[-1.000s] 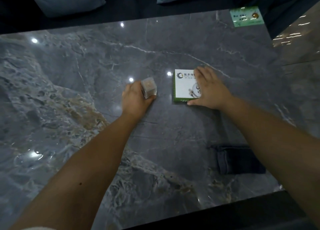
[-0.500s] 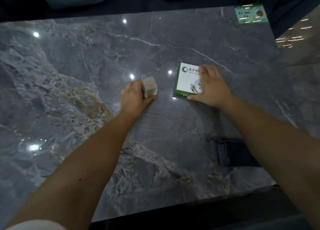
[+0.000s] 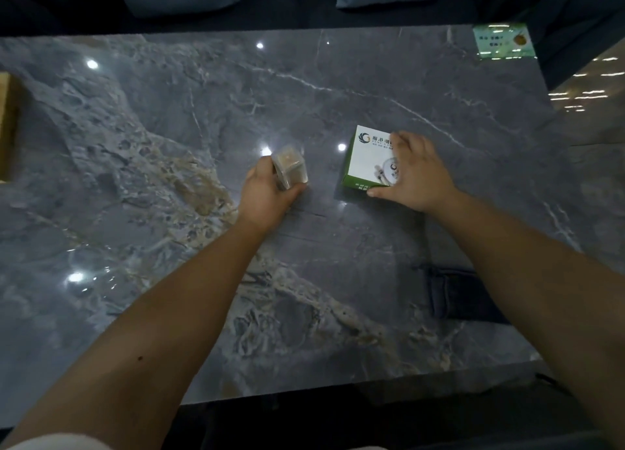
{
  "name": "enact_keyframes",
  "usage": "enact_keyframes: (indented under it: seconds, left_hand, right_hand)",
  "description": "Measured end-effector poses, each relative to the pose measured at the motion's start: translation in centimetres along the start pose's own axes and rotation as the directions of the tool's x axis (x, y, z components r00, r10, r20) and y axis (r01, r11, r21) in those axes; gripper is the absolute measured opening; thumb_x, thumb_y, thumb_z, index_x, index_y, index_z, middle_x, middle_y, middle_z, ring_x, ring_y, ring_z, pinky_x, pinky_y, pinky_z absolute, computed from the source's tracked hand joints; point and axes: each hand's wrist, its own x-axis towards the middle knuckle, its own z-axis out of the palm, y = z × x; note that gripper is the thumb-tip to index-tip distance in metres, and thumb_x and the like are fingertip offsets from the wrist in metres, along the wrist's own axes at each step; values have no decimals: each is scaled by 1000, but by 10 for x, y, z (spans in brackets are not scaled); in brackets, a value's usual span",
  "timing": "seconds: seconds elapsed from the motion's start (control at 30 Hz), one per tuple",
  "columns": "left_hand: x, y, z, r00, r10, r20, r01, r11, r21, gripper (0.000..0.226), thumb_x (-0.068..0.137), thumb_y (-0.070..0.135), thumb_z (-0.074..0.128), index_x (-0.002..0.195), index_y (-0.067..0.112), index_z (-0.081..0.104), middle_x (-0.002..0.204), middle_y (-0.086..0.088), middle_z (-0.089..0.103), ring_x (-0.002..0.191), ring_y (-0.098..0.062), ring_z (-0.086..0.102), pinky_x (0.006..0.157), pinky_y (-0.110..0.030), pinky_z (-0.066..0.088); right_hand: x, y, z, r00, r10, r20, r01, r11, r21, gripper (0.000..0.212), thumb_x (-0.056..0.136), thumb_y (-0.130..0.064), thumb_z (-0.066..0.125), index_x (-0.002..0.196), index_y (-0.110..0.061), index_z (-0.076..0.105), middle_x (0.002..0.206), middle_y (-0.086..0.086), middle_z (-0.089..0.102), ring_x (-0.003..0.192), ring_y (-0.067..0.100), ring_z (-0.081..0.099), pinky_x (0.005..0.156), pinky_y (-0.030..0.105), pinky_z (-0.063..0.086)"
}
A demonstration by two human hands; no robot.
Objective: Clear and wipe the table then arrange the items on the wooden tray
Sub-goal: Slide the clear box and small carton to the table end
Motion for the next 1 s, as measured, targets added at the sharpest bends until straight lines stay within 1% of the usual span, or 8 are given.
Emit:
enact_keyframes:
  seconds: [0.07,0.13,0.4,0.5,0.6,0.7,0.87,1.0]
  left_hand:
    - [-8,2,-19,998,-3,-58,3,1000,-2,55,75,39,77,117,13,53,110,-8,63,104,-24,58,78,-27,44]
    - [-17,1,-40,993,-11,-121,9,1000,-16,56,75,36,79,119,12,53,113,-8,62,107,-23,57,77,-24,39]
    - [-79,-41,-138,943,-110,-314,101,994,-45,53,77,37,77,115,11,53,110,-6,61,108,-26,55,80,-32,44]
    - [-109,-70,-174,909,-177,-377,164,984,-66,53,77,37,77,115,9,53,110,-5,59,110,-25,53,81,-30,41]
    - [-138,-102,-210,871,-213,-442,206,976,-65,55,77,36,78,117,8,53,113,-8,58,111,-26,52,85,-34,43]
    - [-166,-140,-243,840,-261,-475,262,963,-65,53,77,37,77,114,7,52,112,-9,58,109,-28,52,82,-35,42]
    - [-199,-211,-294,803,-325,-500,328,941,-85,51,77,38,77,110,7,52,108,-11,59,108,-28,50,81,-39,44]
    - [-212,-266,-322,785,-357,-506,362,928,-93,52,76,41,76,106,5,52,103,-12,61,104,-29,49,83,-43,44]
  right_hand:
    - [3,-18,-8,999,-31,-7,31,1000,-4,113,62,-65,74,146,-9,22,148,13,28,134,32,24,111,43,23]
    - [9,-39,-15,998,-58,-21,58,998,-8,114,60,-67,73,146,-11,21,149,12,27,135,32,23,111,44,24]
    - [27,-161,-23,967,-242,-77,243,970,2,115,58,-72,69,145,-12,24,145,9,30,132,30,26,111,45,26]
    - [26,-216,-18,942,-319,-104,324,946,31,113,57,-72,69,144,-13,28,144,9,33,130,30,28,110,46,29]
    - [23,-276,-12,920,-385,-69,388,921,35,113,59,-71,69,146,-15,24,147,7,29,133,30,25,108,46,28]
    - [21,-336,2,905,-425,-32,425,905,9,114,60,-73,67,147,-17,20,149,6,25,134,29,23,107,46,28]
    - [19,-432,31,881,-472,-26,472,882,-9,110,60,-68,72,144,-16,24,146,10,29,131,33,26,106,46,27]
    - [24,-498,59,884,-467,-19,467,884,-36,111,60,-70,70,144,-13,25,147,13,29,131,36,27,107,48,26]
